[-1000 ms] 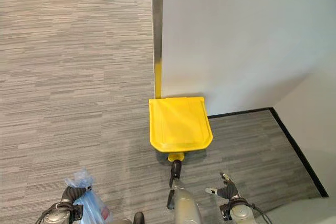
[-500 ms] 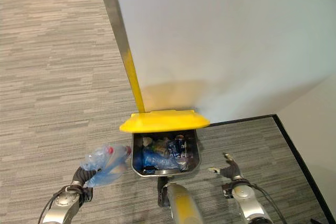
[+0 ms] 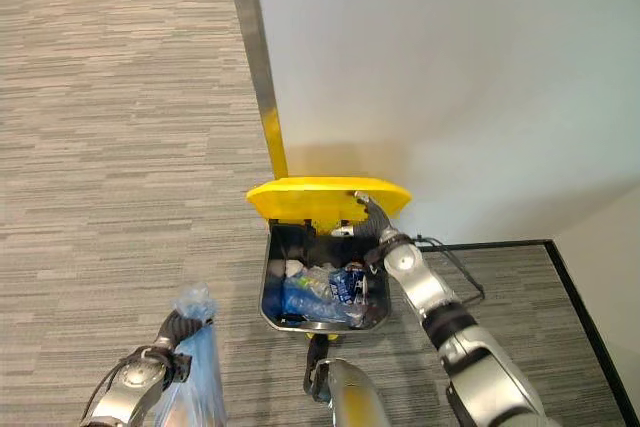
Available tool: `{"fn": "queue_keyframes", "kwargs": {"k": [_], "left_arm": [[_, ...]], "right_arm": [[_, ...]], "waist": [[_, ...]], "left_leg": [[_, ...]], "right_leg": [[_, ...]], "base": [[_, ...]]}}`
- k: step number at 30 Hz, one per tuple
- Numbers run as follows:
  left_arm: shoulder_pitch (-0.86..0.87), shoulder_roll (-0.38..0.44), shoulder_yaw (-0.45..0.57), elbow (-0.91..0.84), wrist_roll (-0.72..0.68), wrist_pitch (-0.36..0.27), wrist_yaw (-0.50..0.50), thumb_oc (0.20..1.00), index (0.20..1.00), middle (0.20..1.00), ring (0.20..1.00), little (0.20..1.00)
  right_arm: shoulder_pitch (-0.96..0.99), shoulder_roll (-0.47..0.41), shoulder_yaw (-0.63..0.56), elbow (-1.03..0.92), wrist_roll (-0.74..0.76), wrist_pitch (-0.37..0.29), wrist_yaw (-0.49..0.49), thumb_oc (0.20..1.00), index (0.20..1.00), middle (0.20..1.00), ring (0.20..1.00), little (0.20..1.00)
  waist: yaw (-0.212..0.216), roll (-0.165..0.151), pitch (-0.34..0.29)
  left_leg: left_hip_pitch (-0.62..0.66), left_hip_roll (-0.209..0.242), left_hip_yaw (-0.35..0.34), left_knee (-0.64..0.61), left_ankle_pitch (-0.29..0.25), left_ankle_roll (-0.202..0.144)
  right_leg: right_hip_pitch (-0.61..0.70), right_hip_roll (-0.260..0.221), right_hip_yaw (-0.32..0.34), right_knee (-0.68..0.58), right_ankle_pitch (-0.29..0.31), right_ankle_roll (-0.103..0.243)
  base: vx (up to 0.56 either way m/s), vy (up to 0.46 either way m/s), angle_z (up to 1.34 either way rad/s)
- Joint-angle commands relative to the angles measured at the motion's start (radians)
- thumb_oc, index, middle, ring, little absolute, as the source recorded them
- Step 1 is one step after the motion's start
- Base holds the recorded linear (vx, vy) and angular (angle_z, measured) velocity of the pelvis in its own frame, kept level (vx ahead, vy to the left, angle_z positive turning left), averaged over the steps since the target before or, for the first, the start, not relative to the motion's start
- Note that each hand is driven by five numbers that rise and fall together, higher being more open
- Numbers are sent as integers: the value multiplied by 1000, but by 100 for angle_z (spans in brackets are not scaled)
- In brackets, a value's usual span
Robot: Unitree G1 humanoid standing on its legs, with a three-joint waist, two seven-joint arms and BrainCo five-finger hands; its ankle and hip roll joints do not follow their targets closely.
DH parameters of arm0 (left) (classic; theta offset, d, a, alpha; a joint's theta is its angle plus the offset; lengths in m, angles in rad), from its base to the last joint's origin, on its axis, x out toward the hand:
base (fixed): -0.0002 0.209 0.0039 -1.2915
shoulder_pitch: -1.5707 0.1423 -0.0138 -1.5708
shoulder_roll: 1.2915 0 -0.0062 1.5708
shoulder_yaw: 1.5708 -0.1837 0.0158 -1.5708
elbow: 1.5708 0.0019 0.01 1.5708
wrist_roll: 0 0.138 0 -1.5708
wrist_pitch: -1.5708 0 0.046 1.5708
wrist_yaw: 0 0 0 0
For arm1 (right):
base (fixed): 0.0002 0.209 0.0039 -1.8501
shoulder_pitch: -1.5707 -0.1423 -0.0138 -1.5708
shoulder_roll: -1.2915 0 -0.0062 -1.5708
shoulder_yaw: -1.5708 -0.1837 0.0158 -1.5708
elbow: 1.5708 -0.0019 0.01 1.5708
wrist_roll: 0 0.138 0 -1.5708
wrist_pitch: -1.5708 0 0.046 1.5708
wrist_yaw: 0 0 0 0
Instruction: Gather garbage on tea table into small bin, then transfer packed bag to large trash can.
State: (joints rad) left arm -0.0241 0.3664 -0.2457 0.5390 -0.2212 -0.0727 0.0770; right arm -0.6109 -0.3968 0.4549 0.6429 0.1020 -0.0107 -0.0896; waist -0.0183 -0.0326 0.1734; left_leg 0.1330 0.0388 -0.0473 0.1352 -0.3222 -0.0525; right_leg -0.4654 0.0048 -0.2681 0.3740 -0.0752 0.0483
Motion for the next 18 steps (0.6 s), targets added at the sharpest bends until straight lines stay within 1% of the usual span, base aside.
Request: {"fn": "queue_keyframes", "kwargs": {"k": [1,4,5,8,11,12,13,15,16,18], "left_arm": [[-86,64,-29,-128,-46,-84,-6,200,200,200,200,200],[-129,72,-73,-161,-34,-89,-17,200,200,200,200,200],[-130,72,-73,-161,-34,-89,-17,200,200,200,200,200],[-200,63,-140,-203,-17,-96,-27,200,200,200,200,200],[-279,49,-189,-220,-3,-101,-19,200,200,200,200,200],[-281,48,-189,-219,-3,-101,-19,200,200,200,200,200],[-338,40,-214,-227,2,-107,-7,200,200,200,200,200],[-359,34,-221,-226,4,-109,-2,200,200,200,200,200],[-408,27,-236,-233,3,-115,9,200,200,200,200,200],[-440,22,-250,-232,4,-116,17,200,200,200,200,200]], "right_arm": [[-62,-2,-16,31,52,-21,-48,1000,1000,1000,1000,1000],[-118,-16,-7,57,64,-24,-52,1000,1000,1000,1000,1000],[-119,-16,-7,57,64,-24,-52,1000,1000,1000,1000,1000],[-170,-22,6,85,80,-27,-57,1000,1000,1000,1000,1000],[-205,-23,18,104,88,-30,-60,1000,1000,1000,1000,1000],[-206,-24,17,104,88,-30,-60,1000,1000,1000,1000,1000],[-228,-23,29,107,92,-34,-65,1000,1000,1000,1000,1000],[-236,-26,31,108,92,-35,-67,1000,1000,1000,1000,1000],[-249,-29,44,99,92,-38,-66,1000,1000,1000,1000,1000],[-256,-31,51,91,94,-40,-67,1000,1000,1000,1000,1000]], "waist": [[1,-27,38],[0,-31,44],[0,-31,45],[-8,-36,48],[-17,-36,51],[-16,-36,53],[-23,-36,54],[-26,-36,57],[-33,-36,59],[-41,-34,62]], "left_leg": [[125,-70,-33,-73,-65,56],[115,-71,-35,-67,-64,55],[115,-71,-35,-67,-65,55],[115,-71,-36,-70,-64,55],[115,-71,-36,-74,-64,54],[116,-71,-36,-74,-64,54],[117,-72,-37,-78,-64,54],[117,-73,-36,-78,-64,54],[120,-73,-36,-82,-65,54],[123,-73,-34,-86,-65,53]], "right_leg": [[-50,-121,104,-272,300,133],[-54,-120,104,-273,300,133],[-54,-120,104,-273,300,133],[-57,-118,106,-276,302,136],[-61,-117,107,-277,304,139],[-60,-117,107,-277,304,139],[-63,-116,108,-278,305,141],[-63,-116,108,-278,306,142],[-65,-116,106,-278,306,143],[-69,-116,105,-277,306,144]], "base": [[-19,-15,-6],[-22,-13,-7],[0,0,0],[-9,-3,2],[-20,-4,4],[0,0,0],[0,0,0],[0,0,0],[0,0,0],[-5,-2,-2]]}}
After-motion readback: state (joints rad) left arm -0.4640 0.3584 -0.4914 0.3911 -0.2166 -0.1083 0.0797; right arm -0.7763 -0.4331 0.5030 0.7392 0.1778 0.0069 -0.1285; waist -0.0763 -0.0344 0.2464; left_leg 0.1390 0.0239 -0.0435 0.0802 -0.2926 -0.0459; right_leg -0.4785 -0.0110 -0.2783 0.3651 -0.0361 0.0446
